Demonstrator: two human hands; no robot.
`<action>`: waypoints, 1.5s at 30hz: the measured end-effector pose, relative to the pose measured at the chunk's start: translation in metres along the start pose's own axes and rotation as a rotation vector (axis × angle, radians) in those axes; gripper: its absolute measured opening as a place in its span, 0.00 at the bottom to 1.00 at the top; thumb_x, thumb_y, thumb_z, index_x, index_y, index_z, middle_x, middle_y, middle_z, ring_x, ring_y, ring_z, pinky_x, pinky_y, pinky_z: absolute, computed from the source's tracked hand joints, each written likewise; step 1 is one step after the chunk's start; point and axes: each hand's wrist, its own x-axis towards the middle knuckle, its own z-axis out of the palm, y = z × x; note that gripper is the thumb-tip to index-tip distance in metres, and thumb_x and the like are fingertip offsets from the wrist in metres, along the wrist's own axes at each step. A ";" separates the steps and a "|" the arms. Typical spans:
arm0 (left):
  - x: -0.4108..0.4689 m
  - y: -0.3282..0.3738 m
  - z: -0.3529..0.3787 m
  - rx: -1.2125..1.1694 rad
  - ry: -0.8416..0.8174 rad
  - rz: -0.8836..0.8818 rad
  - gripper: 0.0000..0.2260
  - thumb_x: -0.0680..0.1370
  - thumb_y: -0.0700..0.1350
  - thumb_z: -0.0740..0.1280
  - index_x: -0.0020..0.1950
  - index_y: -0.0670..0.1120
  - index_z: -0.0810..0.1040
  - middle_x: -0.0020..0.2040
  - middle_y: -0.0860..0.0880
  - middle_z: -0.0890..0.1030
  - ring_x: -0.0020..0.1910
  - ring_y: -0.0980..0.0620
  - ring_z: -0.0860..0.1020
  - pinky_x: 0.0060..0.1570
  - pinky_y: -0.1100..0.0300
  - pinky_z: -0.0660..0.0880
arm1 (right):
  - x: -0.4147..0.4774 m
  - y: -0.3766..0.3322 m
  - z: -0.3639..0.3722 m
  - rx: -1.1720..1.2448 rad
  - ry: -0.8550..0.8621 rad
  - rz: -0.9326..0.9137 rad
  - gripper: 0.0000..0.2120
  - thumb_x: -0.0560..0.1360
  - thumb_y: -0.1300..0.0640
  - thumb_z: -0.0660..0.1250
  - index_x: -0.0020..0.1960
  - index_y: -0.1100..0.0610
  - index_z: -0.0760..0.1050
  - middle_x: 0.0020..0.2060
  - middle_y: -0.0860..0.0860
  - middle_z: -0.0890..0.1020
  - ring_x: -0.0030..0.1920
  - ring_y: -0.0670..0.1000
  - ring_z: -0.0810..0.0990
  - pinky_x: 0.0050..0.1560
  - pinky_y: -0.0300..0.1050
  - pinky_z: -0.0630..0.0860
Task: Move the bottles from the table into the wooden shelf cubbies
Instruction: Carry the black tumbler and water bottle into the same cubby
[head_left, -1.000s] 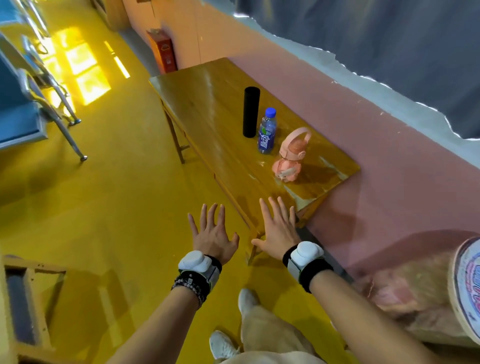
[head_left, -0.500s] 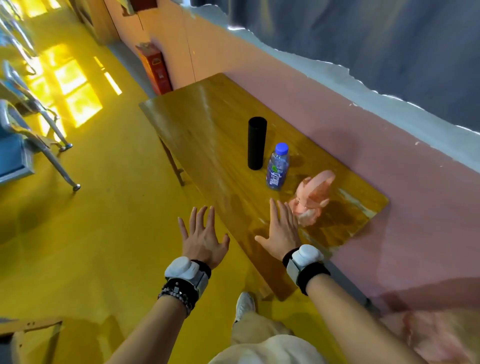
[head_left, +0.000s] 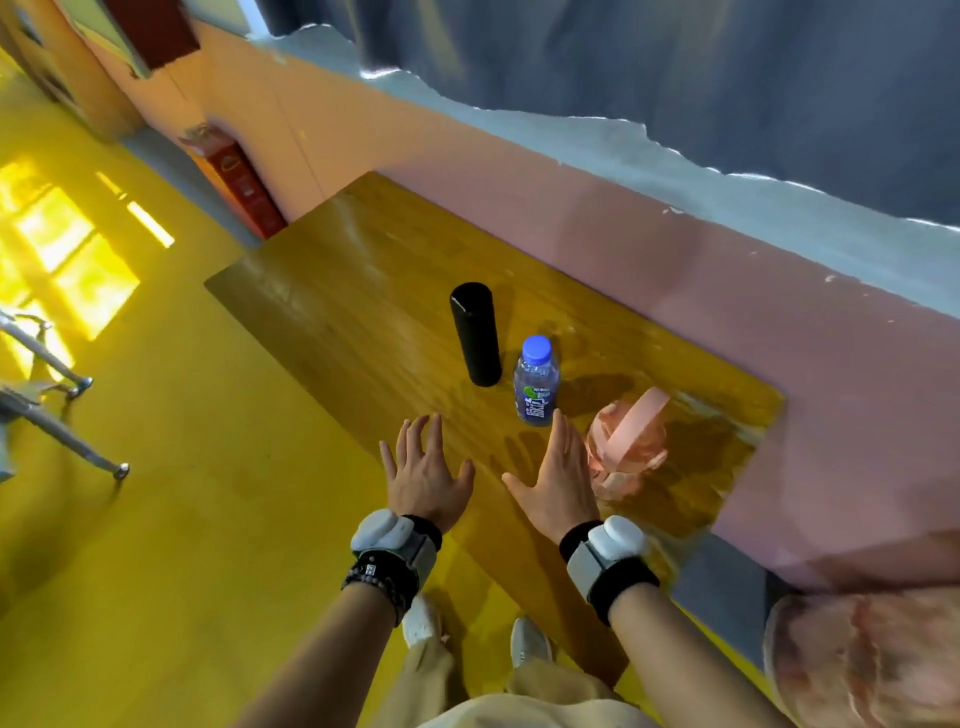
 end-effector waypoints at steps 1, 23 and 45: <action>0.010 0.000 0.000 0.005 0.001 0.020 0.35 0.81 0.59 0.61 0.83 0.49 0.52 0.83 0.48 0.56 0.83 0.47 0.48 0.81 0.43 0.41 | 0.006 -0.001 0.003 0.033 0.019 0.032 0.52 0.74 0.46 0.73 0.81 0.56 0.40 0.81 0.57 0.50 0.80 0.57 0.49 0.78 0.51 0.52; 0.235 -0.030 0.028 -0.368 -0.334 0.229 0.41 0.75 0.53 0.75 0.81 0.50 0.56 0.80 0.45 0.64 0.77 0.43 0.65 0.73 0.42 0.68 | 0.125 -0.021 0.062 0.373 0.422 0.502 0.48 0.66 0.49 0.80 0.78 0.55 0.56 0.71 0.56 0.68 0.71 0.57 0.69 0.70 0.51 0.68; 0.257 -0.016 0.054 -0.679 -0.387 0.295 0.35 0.66 0.61 0.76 0.67 0.44 0.75 0.60 0.47 0.82 0.60 0.50 0.80 0.58 0.60 0.76 | 0.133 -0.023 0.083 0.400 0.664 0.509 0.35 0.67 0.60 0.79 0.69 0.57 0.66 0.57 0.46 0.73 0.56 0.45 0.75 0.52 0.21 0.68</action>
